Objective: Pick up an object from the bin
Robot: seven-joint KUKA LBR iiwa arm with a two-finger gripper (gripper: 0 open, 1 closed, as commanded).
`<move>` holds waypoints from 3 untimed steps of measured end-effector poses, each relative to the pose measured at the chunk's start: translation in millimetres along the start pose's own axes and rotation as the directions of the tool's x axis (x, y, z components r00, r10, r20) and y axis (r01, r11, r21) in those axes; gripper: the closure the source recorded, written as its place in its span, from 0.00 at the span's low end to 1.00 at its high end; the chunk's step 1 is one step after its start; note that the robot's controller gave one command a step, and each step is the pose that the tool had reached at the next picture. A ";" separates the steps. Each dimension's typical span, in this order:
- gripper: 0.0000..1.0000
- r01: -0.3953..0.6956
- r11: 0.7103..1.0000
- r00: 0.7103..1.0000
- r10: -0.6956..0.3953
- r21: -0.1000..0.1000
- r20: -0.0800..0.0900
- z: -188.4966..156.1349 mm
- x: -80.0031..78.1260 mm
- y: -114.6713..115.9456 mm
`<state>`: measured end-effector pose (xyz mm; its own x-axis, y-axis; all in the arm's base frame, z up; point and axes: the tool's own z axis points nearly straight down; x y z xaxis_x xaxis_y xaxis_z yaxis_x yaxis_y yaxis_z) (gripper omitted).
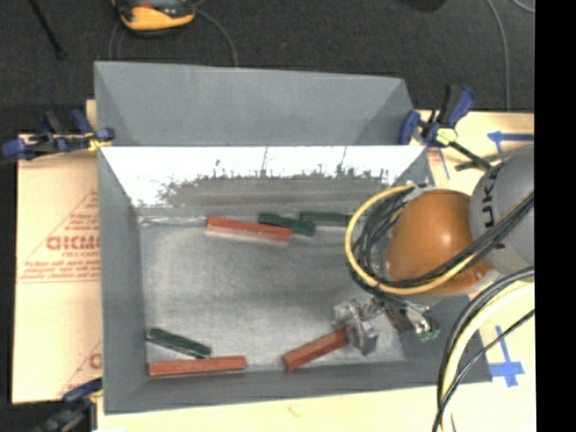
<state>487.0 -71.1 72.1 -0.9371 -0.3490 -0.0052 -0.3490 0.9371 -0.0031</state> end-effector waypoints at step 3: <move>1.00 0.437 0.899 0.899 -0.437 -0.002 0.000 -29.9 -56.7 23.9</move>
Offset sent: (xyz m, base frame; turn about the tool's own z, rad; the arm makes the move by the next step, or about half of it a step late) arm 0.0048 -0.0007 0.2083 -0.3248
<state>531.5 -28.9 102.2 -0.6902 -0.7236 -0.0031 -0.7236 0.6902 -0.0035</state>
